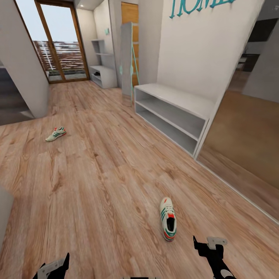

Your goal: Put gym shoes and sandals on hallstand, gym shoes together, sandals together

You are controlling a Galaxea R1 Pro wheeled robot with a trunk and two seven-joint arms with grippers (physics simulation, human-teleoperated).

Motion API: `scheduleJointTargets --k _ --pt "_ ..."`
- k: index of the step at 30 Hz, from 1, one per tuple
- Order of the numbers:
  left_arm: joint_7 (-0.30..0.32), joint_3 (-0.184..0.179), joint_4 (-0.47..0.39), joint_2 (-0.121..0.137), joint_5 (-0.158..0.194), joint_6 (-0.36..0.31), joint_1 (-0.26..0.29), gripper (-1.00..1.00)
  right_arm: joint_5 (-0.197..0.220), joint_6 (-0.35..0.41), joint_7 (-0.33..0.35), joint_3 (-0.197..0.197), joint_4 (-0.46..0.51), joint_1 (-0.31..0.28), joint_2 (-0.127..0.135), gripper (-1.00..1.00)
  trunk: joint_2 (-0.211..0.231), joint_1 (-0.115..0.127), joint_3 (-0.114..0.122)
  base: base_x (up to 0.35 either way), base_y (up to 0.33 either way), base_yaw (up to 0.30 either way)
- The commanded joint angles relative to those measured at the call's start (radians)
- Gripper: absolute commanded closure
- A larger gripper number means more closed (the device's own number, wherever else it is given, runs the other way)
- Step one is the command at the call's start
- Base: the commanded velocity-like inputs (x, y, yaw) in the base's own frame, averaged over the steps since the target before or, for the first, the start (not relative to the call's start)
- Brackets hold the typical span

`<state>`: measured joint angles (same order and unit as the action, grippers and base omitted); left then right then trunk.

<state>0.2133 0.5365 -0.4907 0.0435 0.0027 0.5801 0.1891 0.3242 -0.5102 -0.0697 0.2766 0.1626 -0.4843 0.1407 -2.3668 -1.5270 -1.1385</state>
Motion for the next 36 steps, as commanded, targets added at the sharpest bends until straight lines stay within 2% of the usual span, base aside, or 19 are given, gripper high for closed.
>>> scheduleJointTargets --k 1,36 --pt "0.009 0.006 0.001 -0.001 0.000 0.002 0.001 -1.00 0.004 -0.002 -0.007 0.009 0.000 0.000 0.000 -1.00 0.000 0.000 -0.001 0.224 0.190 0.000" --pt "0.009 0.006 0.001 -0.001 0.000 0.003 0.001 -1.00 0.004 -0.002 -0.006 0.009 0.000 0.000 0.000 -1.00 0.000 0.000 -0.001 0.083 0.068 0.000"
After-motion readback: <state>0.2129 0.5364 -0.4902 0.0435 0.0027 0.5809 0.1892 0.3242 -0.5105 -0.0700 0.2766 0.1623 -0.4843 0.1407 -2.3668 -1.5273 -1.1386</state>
